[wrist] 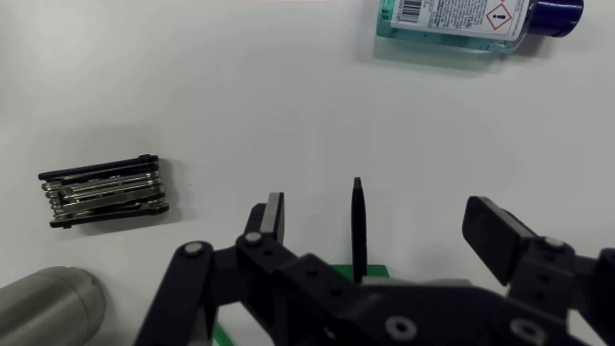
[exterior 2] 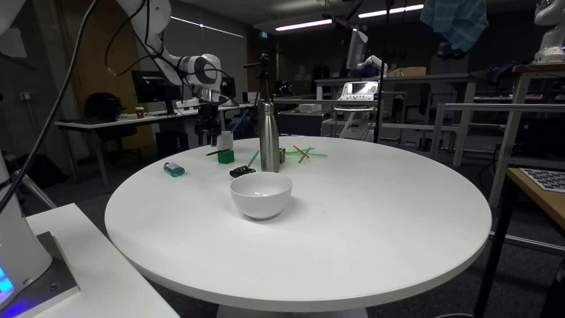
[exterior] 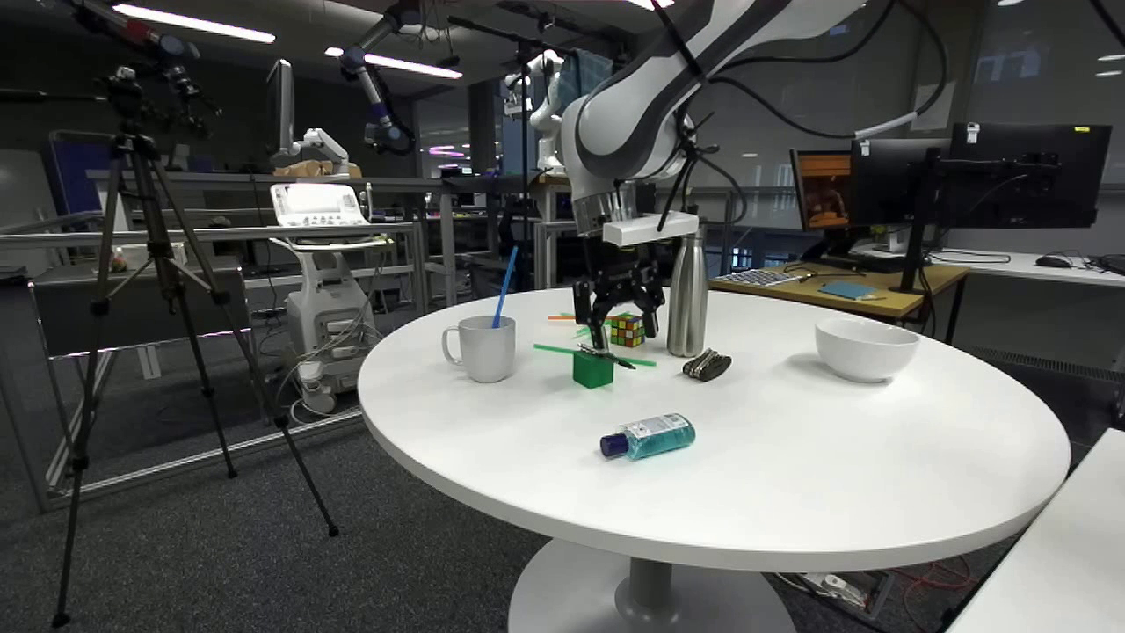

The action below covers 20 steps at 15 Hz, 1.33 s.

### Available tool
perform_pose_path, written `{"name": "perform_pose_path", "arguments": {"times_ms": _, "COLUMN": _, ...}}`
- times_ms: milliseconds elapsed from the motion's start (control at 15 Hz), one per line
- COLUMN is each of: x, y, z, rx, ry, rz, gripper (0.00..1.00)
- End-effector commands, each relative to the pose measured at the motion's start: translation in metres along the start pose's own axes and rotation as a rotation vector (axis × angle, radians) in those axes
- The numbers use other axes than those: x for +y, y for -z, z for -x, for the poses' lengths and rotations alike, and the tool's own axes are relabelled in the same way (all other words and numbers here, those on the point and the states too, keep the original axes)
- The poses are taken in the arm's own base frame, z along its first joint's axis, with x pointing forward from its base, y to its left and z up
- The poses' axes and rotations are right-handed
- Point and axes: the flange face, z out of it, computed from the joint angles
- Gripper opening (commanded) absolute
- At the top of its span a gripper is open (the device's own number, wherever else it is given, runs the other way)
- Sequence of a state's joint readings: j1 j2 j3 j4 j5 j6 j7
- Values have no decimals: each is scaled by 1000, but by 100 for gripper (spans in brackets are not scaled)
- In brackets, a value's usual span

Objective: Pick the pen on the block and put it on the table

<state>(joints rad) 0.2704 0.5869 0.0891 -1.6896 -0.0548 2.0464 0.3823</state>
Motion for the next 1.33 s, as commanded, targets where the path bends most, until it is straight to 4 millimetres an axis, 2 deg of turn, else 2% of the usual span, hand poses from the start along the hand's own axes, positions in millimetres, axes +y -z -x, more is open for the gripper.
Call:
{"name": "perform_pose_path", "arguments": {"times_ms": 0, "x": -4, "y": 4, "z": -8, "rx": -6, "ry": 19, "rz": 23, "gripper": 100}}
{"name": "perform_pose_path", "arguments": {"times_ms": 467, "x": -7, "y": 3, "z": -11, "rx": 2, "ry": 35, "rz": 25, "gripper": 100}}
{"name": "perform_pose_path", "arguments": {"times_ms": 1267, "x": -6, "y": -16, "z": -15, "rx": -25, "ry": 58, "rz": 28, "gripper": 100}}
